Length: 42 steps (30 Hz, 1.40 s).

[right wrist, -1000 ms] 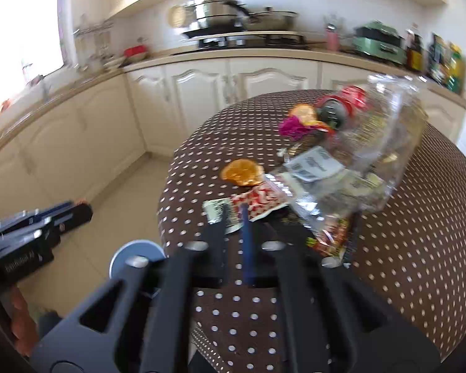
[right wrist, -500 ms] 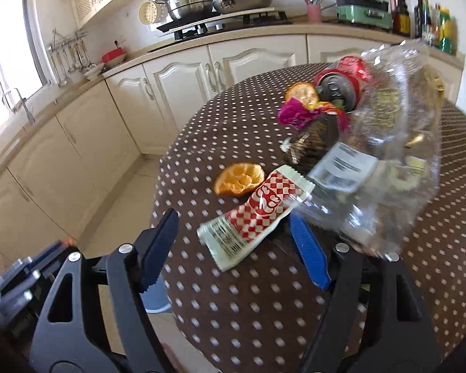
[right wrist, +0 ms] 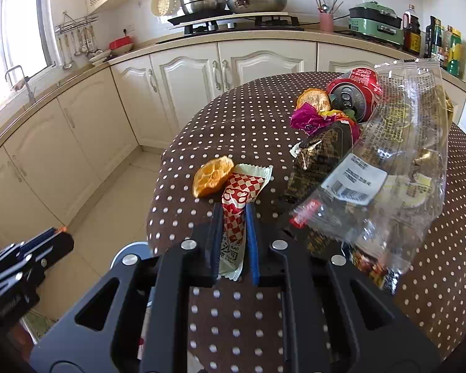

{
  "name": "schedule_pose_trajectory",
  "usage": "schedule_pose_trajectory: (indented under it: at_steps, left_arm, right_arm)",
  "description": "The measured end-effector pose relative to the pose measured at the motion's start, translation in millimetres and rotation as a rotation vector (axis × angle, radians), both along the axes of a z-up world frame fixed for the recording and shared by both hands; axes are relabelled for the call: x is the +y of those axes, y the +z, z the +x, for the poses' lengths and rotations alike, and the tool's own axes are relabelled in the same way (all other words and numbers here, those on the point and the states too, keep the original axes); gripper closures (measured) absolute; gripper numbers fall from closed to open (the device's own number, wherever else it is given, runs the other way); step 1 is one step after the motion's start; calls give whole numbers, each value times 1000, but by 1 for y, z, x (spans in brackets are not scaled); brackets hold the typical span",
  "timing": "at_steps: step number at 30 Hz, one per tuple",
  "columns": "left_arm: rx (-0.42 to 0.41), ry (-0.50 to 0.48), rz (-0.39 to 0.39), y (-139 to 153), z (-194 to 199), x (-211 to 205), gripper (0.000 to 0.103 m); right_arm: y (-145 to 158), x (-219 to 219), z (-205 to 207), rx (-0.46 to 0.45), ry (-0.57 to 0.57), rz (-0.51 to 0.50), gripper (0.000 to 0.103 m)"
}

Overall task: Collect trash
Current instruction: 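Carry the orange peel and red-and-white wrapper over the blue bucket with both tools, then open both tools to drop the peel and wrapper into the bucket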

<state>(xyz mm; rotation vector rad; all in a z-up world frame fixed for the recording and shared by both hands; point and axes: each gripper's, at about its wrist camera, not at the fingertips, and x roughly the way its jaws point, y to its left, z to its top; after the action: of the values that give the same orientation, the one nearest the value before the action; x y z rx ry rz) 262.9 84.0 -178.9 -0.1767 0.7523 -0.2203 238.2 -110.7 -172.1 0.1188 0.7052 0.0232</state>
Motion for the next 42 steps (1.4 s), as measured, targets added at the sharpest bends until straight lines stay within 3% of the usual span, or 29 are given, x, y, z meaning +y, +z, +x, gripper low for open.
schedule_pose_trajectory:
  at_steps: [11,19,25,28,35,42]
  left_arm:
    - [-6,17,-7,2,-1,9,69]
    - [9,85,-15,-6,1,47,69]
    - [95,197,6,-42,12,101,69]
    - [148,249,11,-67,20,127,69]
    - [245,321,28,-120,46,170,69]
    - [284,334,29,-166,79,198,67]
  right_arm:
    - [20,3,-22,-68,40,29,91]
    - [31,75,-22,-99,242,51,91]
    - [-17,151,12,24,413,65,91]
    - [-56,185,34,111,474,77,91]
    - [-114,234,72,212,528,62,91]
    - [-158,248,105,285,526,82,91]
